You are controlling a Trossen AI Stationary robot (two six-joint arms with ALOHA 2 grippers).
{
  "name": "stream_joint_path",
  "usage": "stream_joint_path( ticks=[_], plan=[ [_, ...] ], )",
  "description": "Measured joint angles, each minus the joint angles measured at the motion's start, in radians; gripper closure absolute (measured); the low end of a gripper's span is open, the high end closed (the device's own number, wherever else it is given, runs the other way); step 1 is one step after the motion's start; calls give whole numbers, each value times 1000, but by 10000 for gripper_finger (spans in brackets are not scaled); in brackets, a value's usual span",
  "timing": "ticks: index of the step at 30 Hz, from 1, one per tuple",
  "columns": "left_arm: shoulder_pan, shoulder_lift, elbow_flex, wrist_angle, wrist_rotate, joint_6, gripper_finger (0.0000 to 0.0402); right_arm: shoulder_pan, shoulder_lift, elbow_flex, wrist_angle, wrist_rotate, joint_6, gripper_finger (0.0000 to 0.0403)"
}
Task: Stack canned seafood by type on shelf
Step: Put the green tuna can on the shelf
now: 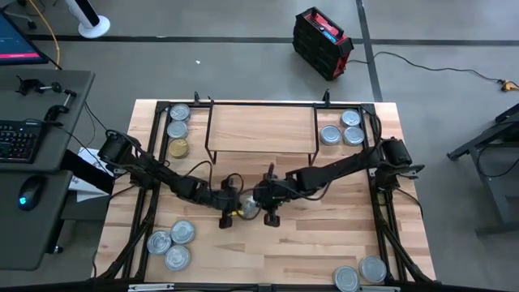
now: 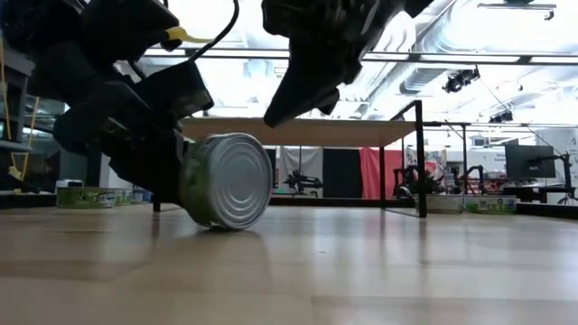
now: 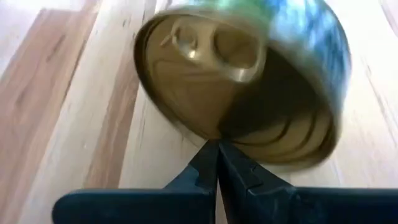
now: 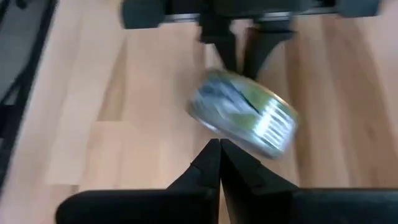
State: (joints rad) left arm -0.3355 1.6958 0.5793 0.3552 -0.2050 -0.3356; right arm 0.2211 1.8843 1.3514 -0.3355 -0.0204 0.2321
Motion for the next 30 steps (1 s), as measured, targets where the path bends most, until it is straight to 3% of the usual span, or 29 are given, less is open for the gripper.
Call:
stream_joint_path(
  ticks=[6,9,15,19,24,30],
  plan=[
    [0,-1,0,-15,-3,-11,401,0,0,36,-29,-8,-42,403],
    [-4,-24,1,-120,-3,-19,401,-3,-3,69,-106,-7,-60,403],
    [-33,-157,1,-439,-8,-185,401,-12,-12,115,-156,-45,-163,402],
    [-102,-280,-7,-487,-31,-328,401,-27,-8,177,-199,-84,-320,394],
    [-211,-421,-7,-545,-140,-529,401,-32,25,235,-218,-22,-526,330],
    [-291,-531,-6,-558,-204,-716,401,-70,132,360,-292,-33,-542,228]
  ],
)
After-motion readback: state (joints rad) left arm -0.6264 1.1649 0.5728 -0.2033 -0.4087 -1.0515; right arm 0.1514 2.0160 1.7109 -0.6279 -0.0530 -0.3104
